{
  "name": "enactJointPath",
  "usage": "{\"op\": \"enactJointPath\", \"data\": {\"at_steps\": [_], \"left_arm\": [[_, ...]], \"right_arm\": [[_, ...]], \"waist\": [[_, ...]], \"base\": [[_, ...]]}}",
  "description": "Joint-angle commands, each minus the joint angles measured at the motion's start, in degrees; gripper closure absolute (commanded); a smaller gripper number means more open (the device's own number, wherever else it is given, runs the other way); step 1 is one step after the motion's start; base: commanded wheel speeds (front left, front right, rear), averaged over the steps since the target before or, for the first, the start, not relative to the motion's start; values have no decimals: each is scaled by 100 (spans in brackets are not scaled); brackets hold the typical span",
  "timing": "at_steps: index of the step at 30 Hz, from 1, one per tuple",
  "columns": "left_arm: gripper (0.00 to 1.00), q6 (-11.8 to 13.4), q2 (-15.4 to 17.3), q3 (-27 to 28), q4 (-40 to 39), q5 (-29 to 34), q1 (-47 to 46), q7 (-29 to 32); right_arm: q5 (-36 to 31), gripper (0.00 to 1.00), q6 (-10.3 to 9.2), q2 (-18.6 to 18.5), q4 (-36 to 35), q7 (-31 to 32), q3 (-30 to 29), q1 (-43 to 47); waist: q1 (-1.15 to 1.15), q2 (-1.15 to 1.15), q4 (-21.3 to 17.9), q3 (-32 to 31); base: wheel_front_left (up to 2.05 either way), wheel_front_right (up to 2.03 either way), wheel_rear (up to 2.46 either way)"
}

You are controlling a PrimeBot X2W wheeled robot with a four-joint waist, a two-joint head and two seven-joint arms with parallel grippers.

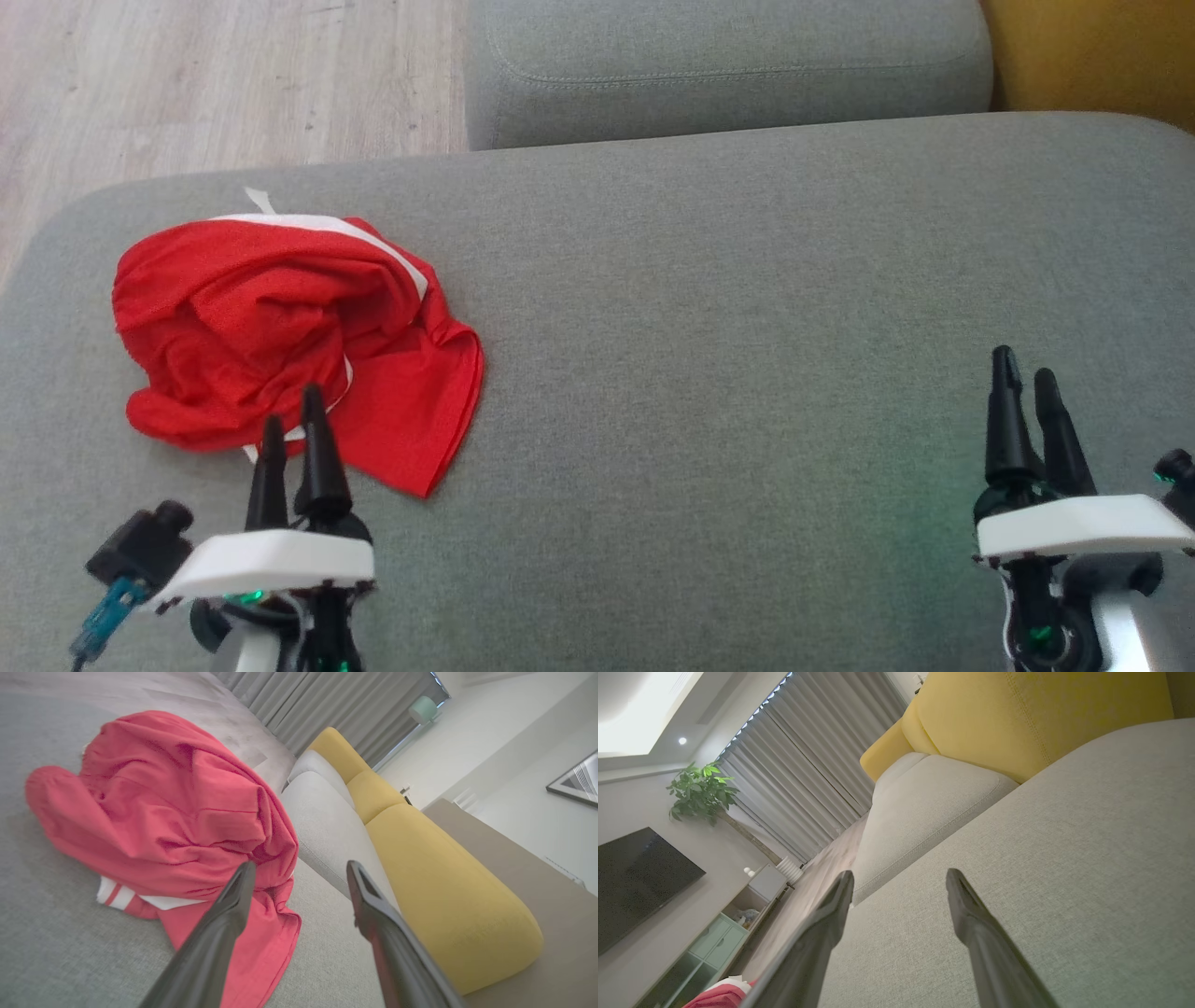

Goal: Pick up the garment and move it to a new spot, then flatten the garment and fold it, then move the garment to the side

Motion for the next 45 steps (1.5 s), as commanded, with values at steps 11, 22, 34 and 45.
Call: {"op": "enactJointPath", "data": {"at_steps": [11, 22, 34, 45], "left_arm": [[0, 98, 167, -442, -189, 1256, -363, -250], [0, 452, 409, -1001, -241, 2214, -501, -435], [0, 816, 654, -1667, -61, 3108, -735, -621], [0, 1355, 933, -2337, 41, 3994, -1018, -805]], "right_arm": [[-1202, 0, -2, -44, -308, -243, 249, -269], [-2182, 0, -3, -48, -446, -429, 304, -265], [-3180, 0, -3, -52, -595, -615, 371, -267], [-4048, 0, -4, -56, -728, -800, 397, -276]], "waist": [[0, 0, -42, 22], [0, 0, -37, 26], [0, 0, -36, 47], [0, 0, -34, 84]], "base": [[0, 0, 0], [0, 0, 0], [0, 0, 0], [0, 0, 0]]}}
